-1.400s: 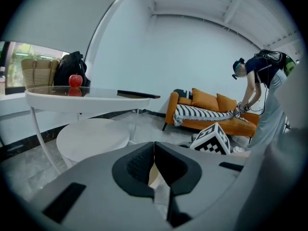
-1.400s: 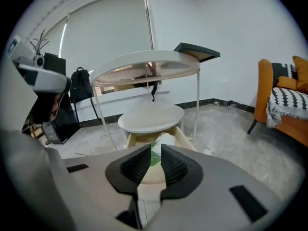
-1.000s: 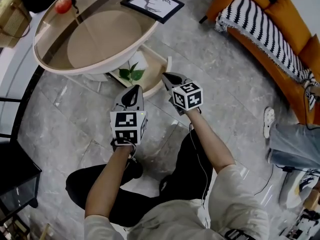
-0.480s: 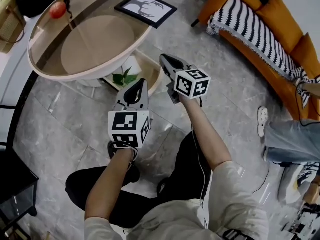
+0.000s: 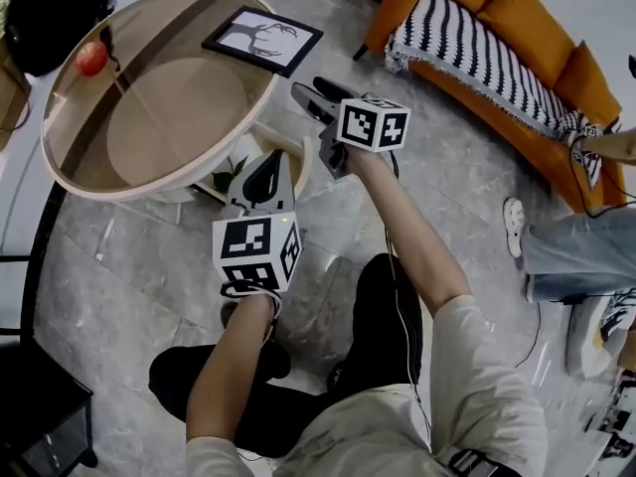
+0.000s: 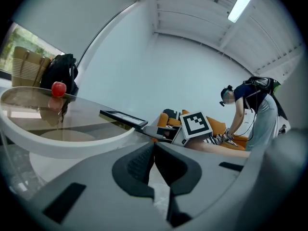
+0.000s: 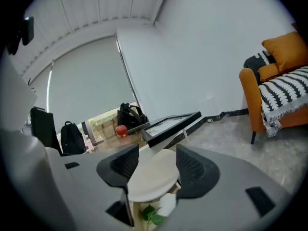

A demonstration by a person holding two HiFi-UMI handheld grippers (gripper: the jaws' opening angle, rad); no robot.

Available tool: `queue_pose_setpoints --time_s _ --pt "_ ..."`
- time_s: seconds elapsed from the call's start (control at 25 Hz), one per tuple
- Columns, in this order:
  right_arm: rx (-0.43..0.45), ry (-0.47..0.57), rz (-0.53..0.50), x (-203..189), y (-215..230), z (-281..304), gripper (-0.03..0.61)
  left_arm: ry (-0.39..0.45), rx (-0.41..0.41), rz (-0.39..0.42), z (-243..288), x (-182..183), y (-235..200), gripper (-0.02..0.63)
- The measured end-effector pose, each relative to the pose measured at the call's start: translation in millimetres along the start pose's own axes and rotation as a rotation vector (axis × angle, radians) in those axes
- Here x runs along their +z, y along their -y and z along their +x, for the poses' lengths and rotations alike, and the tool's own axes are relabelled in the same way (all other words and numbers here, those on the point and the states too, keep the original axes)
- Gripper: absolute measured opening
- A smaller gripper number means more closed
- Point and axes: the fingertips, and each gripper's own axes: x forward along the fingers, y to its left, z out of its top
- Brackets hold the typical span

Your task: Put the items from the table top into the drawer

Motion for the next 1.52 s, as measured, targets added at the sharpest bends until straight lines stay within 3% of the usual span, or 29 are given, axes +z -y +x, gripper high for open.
queue_pose_setpoints --time_s 0.36,0.68,0.84,1.28,1.52 --pt "-0.029 0.046 0.205 39 33 32 0.247 0.052 -0.067 -0.042 33 34 -7 0.021" --pt "-0.028 0.022 0.386 46 66 69 0.247 0.041 -0.054 0.059 52 35 -20 0.021" --pt "0.004 0.009 0.426 48 70 86 0.245 0.021 -0.054 0.024 59 35 -26 0.021" --pt "0.035 0.071 0.517 56 59 79 0.158 0.027 -0.066 -0.001 74 43 -30 0.021" --pt "0.135 0.133 0.601 75 39 42 0.078 0.025 -0.065 -0.014 72 43 -19 0.021"
